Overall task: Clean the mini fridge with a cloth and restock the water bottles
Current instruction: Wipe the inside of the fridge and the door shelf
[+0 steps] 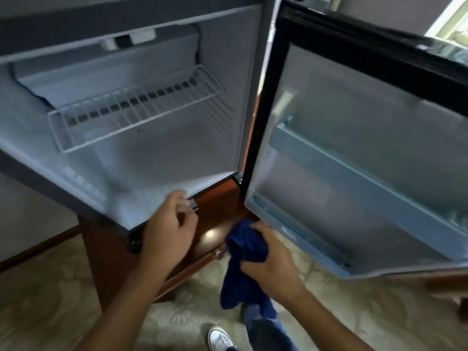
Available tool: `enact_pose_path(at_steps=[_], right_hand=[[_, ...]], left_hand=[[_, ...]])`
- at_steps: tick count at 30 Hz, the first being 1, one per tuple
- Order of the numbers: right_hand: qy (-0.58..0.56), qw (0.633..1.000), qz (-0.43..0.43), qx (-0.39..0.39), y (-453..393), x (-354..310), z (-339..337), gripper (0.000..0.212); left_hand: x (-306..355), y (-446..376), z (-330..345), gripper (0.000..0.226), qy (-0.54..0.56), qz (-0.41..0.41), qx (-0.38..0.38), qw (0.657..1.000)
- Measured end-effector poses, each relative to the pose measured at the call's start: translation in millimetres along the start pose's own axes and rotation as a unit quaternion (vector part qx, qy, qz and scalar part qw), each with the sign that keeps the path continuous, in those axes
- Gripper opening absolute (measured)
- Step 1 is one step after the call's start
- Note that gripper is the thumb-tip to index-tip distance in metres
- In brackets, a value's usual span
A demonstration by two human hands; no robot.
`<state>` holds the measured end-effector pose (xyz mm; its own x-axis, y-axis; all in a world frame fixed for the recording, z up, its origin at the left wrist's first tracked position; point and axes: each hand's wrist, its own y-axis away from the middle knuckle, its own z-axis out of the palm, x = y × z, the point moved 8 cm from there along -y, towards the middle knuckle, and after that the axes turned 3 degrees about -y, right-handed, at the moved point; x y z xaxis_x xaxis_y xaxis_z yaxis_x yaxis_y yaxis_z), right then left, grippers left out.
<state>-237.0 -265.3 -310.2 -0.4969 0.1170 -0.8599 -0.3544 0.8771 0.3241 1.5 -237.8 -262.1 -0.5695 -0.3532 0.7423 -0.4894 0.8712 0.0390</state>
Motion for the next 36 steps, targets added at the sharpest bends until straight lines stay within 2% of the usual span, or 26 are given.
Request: enact_pose_path(at_steps=[2,4,6,8,9,11,13,14,17,20,23,26,28,30,31,34,36], right_hand=[[0.023,0.995,-0.026,0.098,15,-5,-53,0.066],[0.043,0.983,-0.064,0.165,12,-21,-95,0.055],[0.076,0.983,-0.070,0.153,-15,-35,-101,0.041],[0.216,0.971,-0.027,0.097,-51,-35,-79,0.010],[0.264,0.961,0.011,0.077,-65,-30,-69,0.006],[0.253,0.965,0.058,0.047,-79,-19,-58,0.015],[0.202,0.976,0.077,0.011,-85,-13,-66,0.048],[0.185,0.979,0.085,-0.015,-87,-10,-70,0.054],[0.201,0.973,0.096,-0.062,-76,-10,-82,0.040],[0.222,0.964,0.124,-0.076,-49,-1,-101,0.022],[0.203,0.961,0.184,-0.040,-19,26,-126,0.036],[0.218,0.961,0.167,-0.031,-3,36,-127,0.057],[0.258,0.956,0.127,0.057,8,34,-132,0.077],[0.339,0.926,0.076,0.150,21,24,-129,0.088],[0.383,0.908,0.055,0.162,22,23,-119,0.094],[0.476,0.869,0.031,0.130,3,31,-94,0.107],[0.484,0.870,0.010,0.097,-19,28,-95,0.092]], left_hand=[[12,6,51,0.044,0.067,-0.033,-0.101,0.992],[31,-5,91,0.058,0.081,-0.042,-0.152,0.984],[47,-24,124,0.056,0.131,-0.068,-0.178,0.973],[62,-43,148,0.040,0.131,-0.067,-0.176,0.973],[65,-51,157,0.037,0.116,-0.068,-0.159,0.978],[69,-59,160,0.041,0.063,-0.065,-0.114,0.989],[74,-64,159,0.049,0.010,-0.038,-0.082,0.996],[73,-65,159,0.051,-0.011,-0.034,-0.089,0.995],[67,-66,159,0.062,-0.063,-0.043,-0.130,0.989],[62,-67,162,0.069,-0.046,-0.032,-0.136,0.989],[62,-68,162,0.069,-0.049,-0.031,-0.142,0.988],[64,-69,163,0.074,-0.055,-0.026,-0.156,0.986],[65,-68,164,0.071,-0.061,-0.020,-0.159,0.985],[68,-67,165,0.063,-0.062,-0.006,-0.156,0.986],[71,-67,165,0.058,-0.059,0.001,-0.153,0.986],[78,-66,158,0.052,-0.061,0.018,-0.140,0.988],[75,-67,159,0.055,-0.059,0.027,-0.153,0.986]])
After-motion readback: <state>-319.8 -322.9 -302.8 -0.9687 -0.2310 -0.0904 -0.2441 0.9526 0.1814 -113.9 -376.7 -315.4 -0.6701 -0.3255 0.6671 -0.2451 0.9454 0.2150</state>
